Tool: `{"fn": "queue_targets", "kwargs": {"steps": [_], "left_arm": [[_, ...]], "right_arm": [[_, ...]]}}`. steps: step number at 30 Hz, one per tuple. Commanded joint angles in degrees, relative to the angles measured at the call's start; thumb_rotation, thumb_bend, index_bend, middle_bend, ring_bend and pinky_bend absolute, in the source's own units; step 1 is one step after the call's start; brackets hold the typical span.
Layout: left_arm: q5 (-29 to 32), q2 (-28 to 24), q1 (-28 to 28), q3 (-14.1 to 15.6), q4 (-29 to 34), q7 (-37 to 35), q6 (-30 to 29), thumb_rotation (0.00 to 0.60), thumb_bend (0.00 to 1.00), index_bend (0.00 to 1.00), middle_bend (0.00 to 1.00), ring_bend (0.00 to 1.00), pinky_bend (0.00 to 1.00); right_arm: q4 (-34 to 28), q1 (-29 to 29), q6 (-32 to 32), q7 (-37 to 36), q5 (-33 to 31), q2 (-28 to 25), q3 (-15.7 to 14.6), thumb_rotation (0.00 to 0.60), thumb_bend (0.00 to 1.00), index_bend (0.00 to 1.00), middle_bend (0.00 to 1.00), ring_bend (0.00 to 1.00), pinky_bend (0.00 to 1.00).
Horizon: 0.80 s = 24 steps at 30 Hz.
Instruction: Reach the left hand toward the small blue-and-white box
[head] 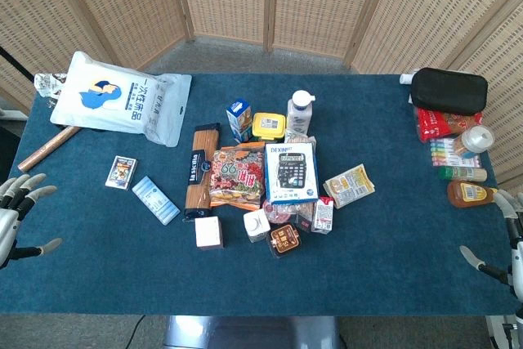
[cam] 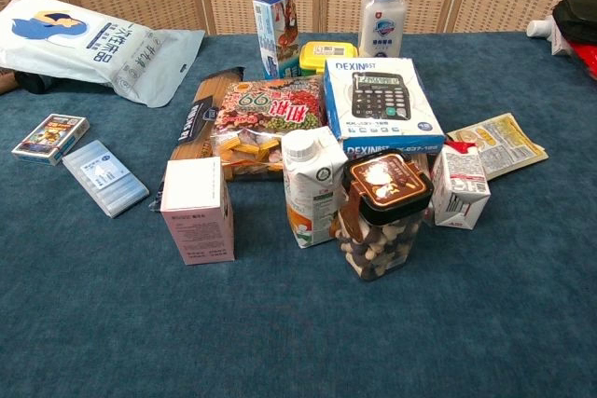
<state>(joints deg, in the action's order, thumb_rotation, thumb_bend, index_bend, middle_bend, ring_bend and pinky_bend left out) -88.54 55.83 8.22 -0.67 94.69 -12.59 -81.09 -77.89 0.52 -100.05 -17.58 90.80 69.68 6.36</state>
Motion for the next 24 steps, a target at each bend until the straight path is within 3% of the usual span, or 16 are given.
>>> {"fn": "queue_targets", "kwargs": {"steps": [1, 8, 17, 24], "left_arm": [[-0.3, 0.8, 0.4, 0.0, -1.0, -0.3, 0.5, 0.600, 0.00, 0.23, 0.00, 0.00, 0.00], [-1.3, 3.8, 3.3, -0.5, -5.2, 0.3, 3.5, 0.600, 0.00, 0.23, 0.00, 0.00, 0.00], [-3.9, 10.3, 15.1, -2.6, -14.7, -0.9, 16.0, 0.600, 0.00, 0.24, 0.00, 0.00, 0.00], [-2.3, 15.1, 22.1, -3.1, -17.8, 5.5, 25.7, 0.600, 0.00, 0.25, 0.00, 0.00, 0.00]], "right_arm": [[0.0, 0.0, 0.0, 0.0, 0.0, -0.1, 0.0, 0.600, 0.00, 0.10, 0.13, 0.00, 0.00], [-0.2, -0.1, 0.4, -0.8, -0.5, -0.2, 0.2, 0.600, 0.00, 0.10, 0.13, 0.00, 0.00], [-1.1, -0.1, 0.6, -1.1, -0.4, -0.6, 0.3, 0.600, 0.00, 0.10, 0.13, 0.00, 0.00], [-1.1, 0.1, 0.6, -2.2, -0.9, -1.1, 0.5, 0.600, 0.00, 0.10, 0.13, 0.00, 0.00]]}}
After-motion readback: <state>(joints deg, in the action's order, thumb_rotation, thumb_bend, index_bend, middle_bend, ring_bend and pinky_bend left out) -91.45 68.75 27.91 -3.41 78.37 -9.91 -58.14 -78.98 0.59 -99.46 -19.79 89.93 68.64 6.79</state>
